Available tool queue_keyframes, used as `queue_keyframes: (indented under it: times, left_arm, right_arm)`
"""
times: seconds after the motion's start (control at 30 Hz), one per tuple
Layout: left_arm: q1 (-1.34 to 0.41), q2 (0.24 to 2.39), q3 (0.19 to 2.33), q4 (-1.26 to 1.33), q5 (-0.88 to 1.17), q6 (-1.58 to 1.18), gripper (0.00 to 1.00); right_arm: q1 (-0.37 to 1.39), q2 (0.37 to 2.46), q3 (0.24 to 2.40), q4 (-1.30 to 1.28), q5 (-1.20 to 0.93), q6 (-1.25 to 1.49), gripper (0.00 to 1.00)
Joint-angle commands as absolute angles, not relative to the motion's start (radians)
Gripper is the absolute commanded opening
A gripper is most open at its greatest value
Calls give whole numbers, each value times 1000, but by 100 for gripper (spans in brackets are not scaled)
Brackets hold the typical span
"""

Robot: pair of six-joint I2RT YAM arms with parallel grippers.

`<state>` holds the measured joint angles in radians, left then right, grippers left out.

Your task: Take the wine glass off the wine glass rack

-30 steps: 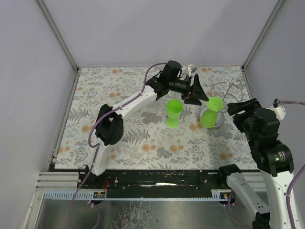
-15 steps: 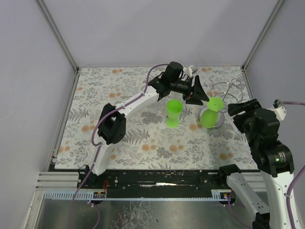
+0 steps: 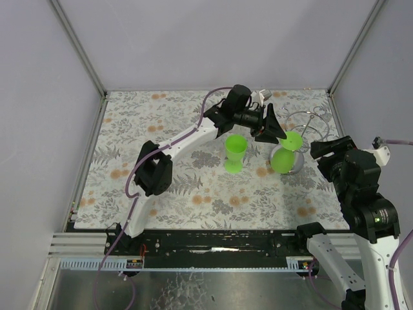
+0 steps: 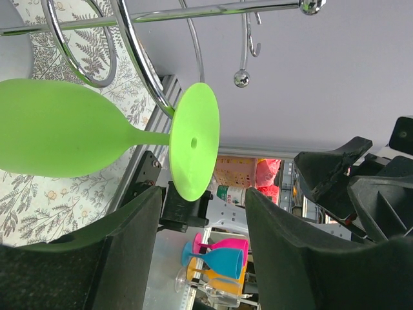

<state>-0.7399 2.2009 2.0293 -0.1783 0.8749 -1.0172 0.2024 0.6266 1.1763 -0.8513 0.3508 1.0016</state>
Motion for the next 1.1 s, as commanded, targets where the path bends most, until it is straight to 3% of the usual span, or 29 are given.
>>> queue_keyframes:
  times: [0.0, 1.07]
  left_arm:
    - [-747, 2221, 2065, -129, 869, -1019, 53]
    - [-758, 2238, 2074, -115, 860, -1028, 31]
  right_arm:
    - [200, 617, 1215, -852, 388, 999, 68]
    - [200, 608, 1237, -876, 393, 998, 67]
